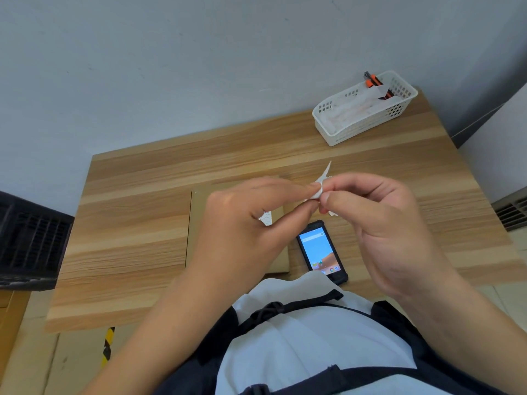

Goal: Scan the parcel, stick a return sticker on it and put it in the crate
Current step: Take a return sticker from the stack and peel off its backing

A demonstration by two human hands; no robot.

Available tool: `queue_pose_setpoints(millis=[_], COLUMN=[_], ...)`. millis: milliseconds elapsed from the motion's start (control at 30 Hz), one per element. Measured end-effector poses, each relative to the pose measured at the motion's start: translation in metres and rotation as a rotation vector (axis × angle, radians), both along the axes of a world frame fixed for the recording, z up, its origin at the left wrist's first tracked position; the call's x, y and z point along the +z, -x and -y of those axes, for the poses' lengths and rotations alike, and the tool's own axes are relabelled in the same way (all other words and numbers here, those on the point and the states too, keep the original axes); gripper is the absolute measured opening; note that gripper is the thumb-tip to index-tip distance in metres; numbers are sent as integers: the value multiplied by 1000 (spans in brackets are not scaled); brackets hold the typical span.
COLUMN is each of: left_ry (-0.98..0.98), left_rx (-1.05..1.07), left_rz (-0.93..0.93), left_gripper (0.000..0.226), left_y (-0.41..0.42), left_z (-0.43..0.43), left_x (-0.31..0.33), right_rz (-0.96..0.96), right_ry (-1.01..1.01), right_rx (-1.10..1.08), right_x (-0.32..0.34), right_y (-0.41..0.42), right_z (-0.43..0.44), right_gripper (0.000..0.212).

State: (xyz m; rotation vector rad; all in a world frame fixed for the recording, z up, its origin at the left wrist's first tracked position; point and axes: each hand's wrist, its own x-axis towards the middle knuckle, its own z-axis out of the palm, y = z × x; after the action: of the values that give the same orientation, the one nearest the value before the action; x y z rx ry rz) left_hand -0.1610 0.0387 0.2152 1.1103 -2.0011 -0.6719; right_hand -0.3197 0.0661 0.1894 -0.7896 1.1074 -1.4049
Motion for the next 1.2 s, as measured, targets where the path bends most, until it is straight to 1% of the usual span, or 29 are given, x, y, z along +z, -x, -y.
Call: queue_pose_setpoints(millis=[67,133,167,233,333,500,667,733,900,967,1067,1200], left_ry=[-138,-236,-262,-284,-282,-298,-306,-300,-236,-206,-140,-74], left_rx=[41,75,81,78,66,70,61,54,62,72,68,41], left_rz=[-75,-132,-147,-158,-162,-195,-228,-238,-245,-261,-226,-186], left_gripper=[16,17,17,16,16,17,19,18,16,18,23,23], left_y=[1,2,3,4,4,4,4,4,3,2,3,5], left_z=[-1,-2,-2,-2,-1,0,0,0,1,0,0,1], left_x=[1,1,1,0,0,-3,-5,-4,-6,-7,-7,-9], right_rz=[-34,-33,-32,-37,-23,-70,-67,-38,56,83,108,91], right_ry=[19,28,25,18,6,-20,1,14,50,56,57,64], right_rx=[8,23,27,38,60,19,33,39,55,50,39,18], right_x=[3,4,5,5,4,-3,-3,-3,-2,-2,0,-2], right_y=[-1,-1,-1,0,1,3,3,3,3,2,2,1], right_z=[-1,-2,-3,-3,-3,0,1,1,1,1,1,-1], right_gripper=[15,17,19,18,15,15,26,23,15,13,7,14])
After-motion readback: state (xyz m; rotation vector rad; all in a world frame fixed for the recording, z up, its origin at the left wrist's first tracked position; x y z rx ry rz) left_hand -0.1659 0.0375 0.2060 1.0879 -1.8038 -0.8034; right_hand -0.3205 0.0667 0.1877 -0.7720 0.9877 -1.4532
